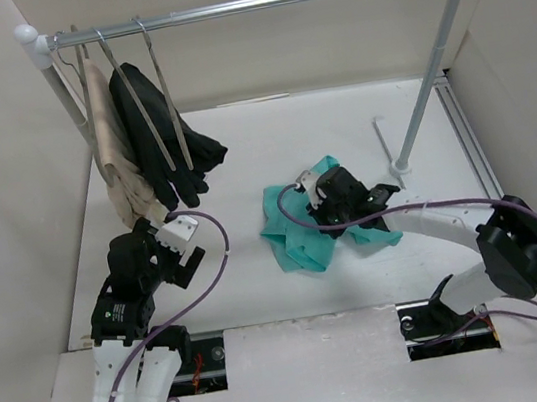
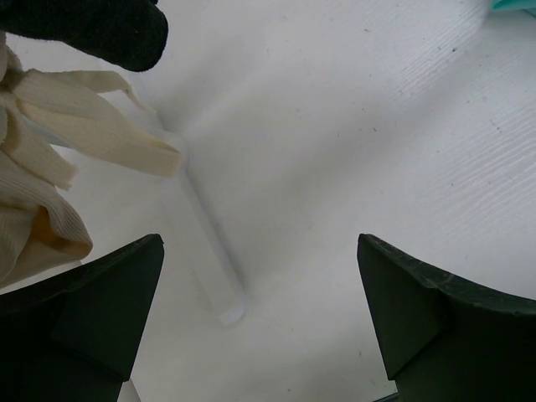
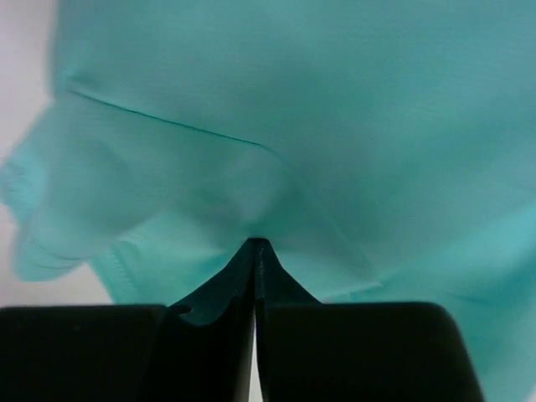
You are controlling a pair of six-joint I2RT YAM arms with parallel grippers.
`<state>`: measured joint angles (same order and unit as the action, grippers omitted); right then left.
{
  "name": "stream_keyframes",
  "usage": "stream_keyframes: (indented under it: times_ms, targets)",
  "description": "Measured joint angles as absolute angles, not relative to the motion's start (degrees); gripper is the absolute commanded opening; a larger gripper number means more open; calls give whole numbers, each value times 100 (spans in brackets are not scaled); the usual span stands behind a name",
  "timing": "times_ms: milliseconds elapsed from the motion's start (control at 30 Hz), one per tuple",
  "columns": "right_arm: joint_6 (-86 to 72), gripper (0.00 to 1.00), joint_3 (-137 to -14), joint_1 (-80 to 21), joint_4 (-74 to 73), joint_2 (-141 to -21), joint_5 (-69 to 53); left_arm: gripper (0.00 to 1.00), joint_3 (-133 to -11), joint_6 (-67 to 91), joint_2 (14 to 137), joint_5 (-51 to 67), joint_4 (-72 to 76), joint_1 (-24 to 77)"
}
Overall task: Place the t-shirt on the hanger
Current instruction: Move the tshirt to the center of the board
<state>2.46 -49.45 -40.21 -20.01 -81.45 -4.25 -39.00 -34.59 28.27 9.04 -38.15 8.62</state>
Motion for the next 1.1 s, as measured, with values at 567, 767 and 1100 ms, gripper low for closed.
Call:
stream_keyframes:
  times_ms: [567, 767, 1100]
  targets:
    - [25, 70, -5892, -5269, -1903, -8501, -231, 100, -3903, -3581, 2827, 921, -3892, 862]
    - [-845, 76, -4237, -4875, -1636, -7098, -119, 100, -3903, -3599, 2825, 921, -3894, 862]
    - [-1931, 78, -2915, -4368, -729, -6130, -69, 100, -3900, -3623, 2825, 921, -3892, 862]
